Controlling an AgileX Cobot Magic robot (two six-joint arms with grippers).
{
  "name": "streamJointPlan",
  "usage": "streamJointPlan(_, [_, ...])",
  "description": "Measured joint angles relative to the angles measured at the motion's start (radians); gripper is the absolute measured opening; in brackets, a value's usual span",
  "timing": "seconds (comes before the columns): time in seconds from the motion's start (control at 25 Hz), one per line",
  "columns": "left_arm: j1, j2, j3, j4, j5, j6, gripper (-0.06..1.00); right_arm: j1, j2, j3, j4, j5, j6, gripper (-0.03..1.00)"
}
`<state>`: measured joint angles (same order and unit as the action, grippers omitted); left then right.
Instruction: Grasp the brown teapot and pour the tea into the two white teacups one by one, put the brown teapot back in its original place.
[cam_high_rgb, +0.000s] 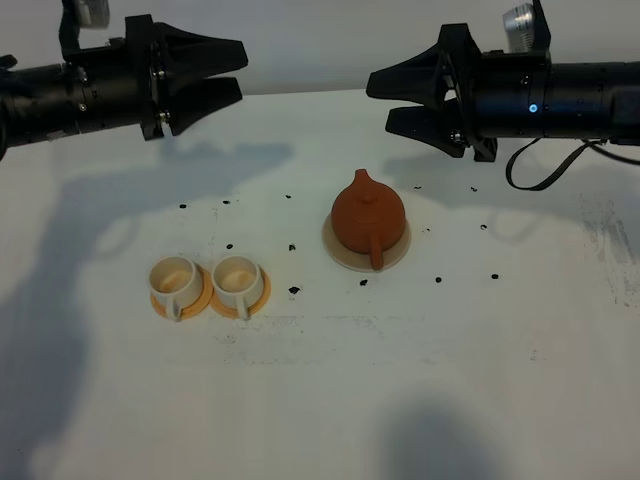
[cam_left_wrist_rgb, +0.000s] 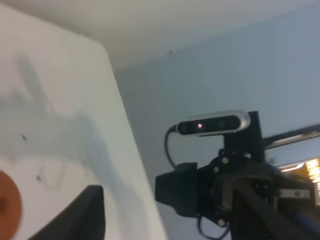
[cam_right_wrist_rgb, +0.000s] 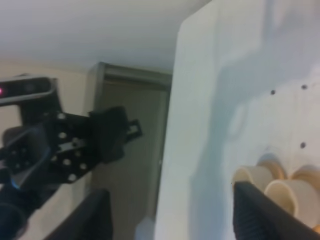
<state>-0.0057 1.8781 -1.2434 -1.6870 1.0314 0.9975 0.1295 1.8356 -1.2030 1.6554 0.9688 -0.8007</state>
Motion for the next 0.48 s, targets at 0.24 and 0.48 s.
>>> streamJointPlan(0.24, [0.000,-0.078,0.000,0.010,-0.071,0.173,0.54,0.000,0.001,-0.108,-0.142,-0.018,0.026,0.54])
streamJointPlan(0.48, [0.000,-0.171,0.000,0.149,-0.218,0.235,0.51,0.000,0.001,-0.169,-0.296,-0.071,0.094,0.53])
